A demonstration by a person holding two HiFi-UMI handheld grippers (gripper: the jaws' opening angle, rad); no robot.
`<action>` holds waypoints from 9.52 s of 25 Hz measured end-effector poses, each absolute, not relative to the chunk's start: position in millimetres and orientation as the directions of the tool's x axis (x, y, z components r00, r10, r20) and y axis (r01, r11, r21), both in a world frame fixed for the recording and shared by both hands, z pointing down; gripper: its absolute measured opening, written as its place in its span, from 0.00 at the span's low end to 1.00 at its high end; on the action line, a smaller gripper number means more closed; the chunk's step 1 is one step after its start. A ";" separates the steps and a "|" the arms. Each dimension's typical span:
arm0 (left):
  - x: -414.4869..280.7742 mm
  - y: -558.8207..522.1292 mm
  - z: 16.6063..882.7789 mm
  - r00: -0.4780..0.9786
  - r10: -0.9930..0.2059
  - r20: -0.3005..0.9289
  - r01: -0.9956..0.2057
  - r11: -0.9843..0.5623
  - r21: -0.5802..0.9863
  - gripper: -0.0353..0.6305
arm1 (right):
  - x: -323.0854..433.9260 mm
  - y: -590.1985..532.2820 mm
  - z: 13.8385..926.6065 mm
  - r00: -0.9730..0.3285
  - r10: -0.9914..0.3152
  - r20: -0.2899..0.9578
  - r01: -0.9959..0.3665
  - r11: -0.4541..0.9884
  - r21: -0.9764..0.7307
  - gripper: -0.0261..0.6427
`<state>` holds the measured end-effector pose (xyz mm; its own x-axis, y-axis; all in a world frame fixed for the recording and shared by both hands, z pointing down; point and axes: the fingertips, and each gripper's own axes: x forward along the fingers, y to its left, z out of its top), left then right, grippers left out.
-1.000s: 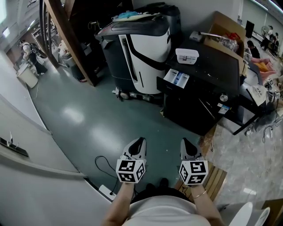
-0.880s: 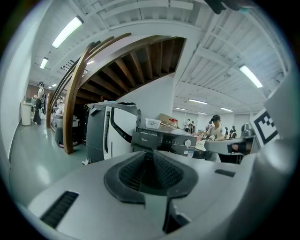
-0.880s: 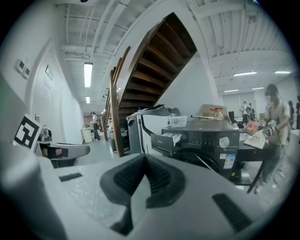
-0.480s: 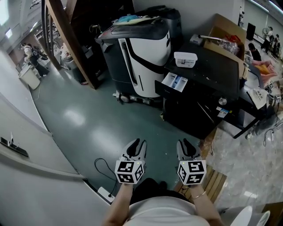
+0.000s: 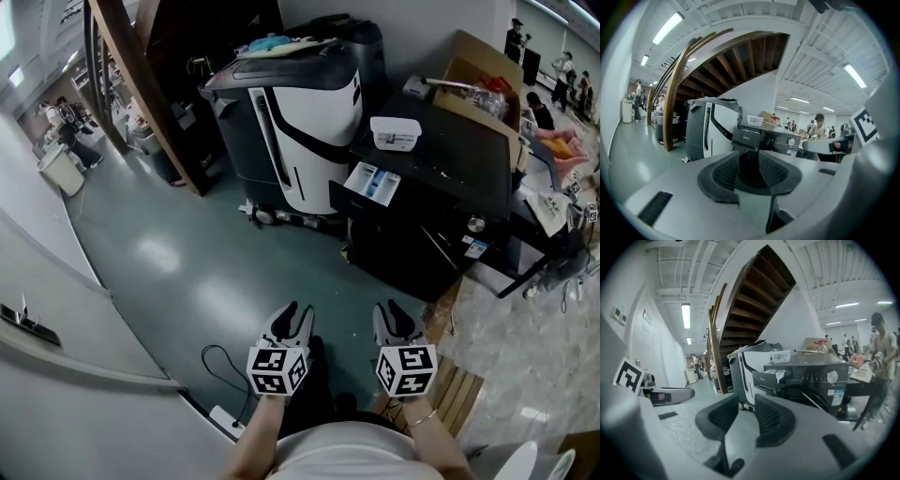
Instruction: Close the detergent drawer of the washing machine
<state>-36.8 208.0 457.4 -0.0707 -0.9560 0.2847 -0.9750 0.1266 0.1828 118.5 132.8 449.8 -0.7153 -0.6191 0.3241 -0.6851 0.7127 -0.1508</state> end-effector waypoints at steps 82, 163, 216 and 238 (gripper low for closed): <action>-159.4 -164.0 556.5 0.401 -0.773 0.491 -0.915 -0.362 0.178 0.28 | 26.2 -140.7 549.7 -0.279 -0.788 0.549 -0.960 0.225 -0.165 0.17; -149.4 -249.5 556.4 0.343 -0.807 0.481 -0.939 -0.287 0.189 0.28 | 25.5 -225.8 551.6 -0.305 -0.777 0.551 -0.948 0.301 -0.100 0.17; -149.1 -309.9 554.6 0.290 -0.813 0.505 -0.956 -0.218 0.198 0.22 | 28.4 -285.7 548.1 -0.243 -0.789 0.563 -0.966 0.246 -0.072 0.17; -159.5 -241.5 513.1 0.316 -0.838 0.444 -0.948 -0.269 0.168 0.12 | 22.0 -227.1 495.6 -0.352 -0.819 0.454 -0.936 0.323 -0.142 0.12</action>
<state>-159.5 -241.5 513.1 0.3162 -0.8384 0.4439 -0.9485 -0.2689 0.1677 22.0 -227.1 495.6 -0.3517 -0.8187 0.4539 -0.9356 0.3231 -0.1421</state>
